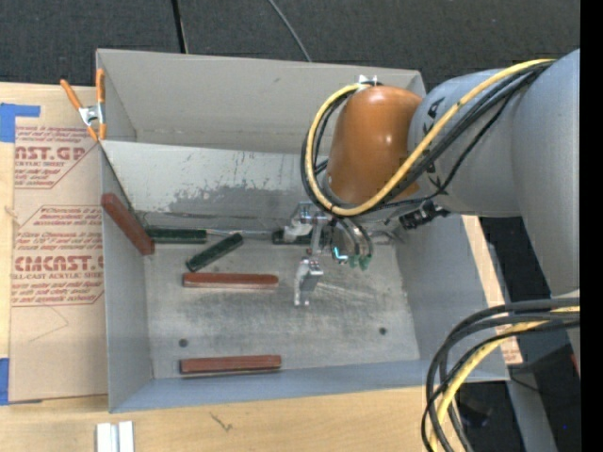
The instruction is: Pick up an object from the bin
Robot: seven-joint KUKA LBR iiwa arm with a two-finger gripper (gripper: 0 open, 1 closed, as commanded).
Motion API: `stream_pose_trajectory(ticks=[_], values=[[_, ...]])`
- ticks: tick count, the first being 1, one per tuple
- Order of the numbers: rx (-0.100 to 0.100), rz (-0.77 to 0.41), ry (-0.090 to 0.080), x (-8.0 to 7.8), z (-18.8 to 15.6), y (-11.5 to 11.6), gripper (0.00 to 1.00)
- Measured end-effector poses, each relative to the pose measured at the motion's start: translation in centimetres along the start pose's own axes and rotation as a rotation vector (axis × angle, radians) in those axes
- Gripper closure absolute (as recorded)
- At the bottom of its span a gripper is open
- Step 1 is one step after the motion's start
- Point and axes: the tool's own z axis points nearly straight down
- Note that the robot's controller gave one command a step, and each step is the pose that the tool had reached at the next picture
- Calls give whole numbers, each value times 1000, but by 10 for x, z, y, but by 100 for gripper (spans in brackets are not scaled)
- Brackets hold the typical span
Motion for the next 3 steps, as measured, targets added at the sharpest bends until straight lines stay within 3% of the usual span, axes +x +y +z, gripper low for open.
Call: stream_pose_trajectory(ticks=[1,2,3], values=[[0,0,-7,-2,-5,0,0],[-2,-126,-14,10,53,63,100],[-2,-126,-14,10,53,63,100]])
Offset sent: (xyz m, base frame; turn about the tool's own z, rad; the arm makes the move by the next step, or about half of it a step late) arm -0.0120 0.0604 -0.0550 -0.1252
